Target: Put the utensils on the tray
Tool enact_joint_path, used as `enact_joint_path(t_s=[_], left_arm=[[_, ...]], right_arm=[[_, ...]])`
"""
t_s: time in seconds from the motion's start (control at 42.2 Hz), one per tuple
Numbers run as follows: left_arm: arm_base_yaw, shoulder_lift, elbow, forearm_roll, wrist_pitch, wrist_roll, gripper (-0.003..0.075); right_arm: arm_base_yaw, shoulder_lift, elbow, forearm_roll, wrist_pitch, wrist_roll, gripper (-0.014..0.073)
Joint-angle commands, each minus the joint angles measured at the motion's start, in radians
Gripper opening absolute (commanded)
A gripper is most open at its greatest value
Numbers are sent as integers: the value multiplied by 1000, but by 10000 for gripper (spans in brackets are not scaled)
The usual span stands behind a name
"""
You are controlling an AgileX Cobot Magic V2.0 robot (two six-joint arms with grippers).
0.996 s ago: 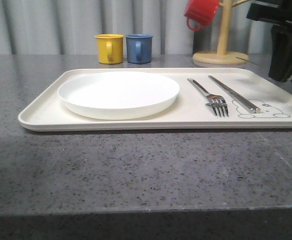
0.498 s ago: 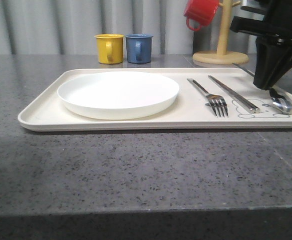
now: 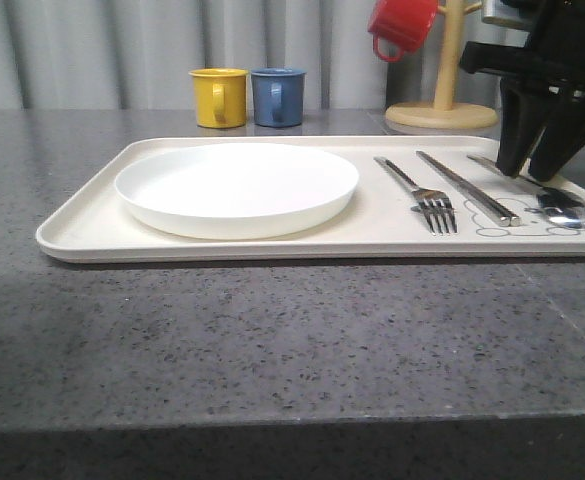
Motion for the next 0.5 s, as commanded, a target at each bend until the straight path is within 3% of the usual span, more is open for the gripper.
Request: enact_joint_path(t_s=[0.0, 0.237, 0.474], left_arm=[[-6, -4, -26, -4, -76, -10, 421], [-6, -4, -26, -4, -76, -10, 421], [-6, -4, -26, -4, -76, -10, 421]], right_arm=[[-1, -111, -24, -2, -28, -41, 299], [88, -319, 73, -16, -46, -183, 299], [188, -598, 312, -56, -143, -186, 299]])
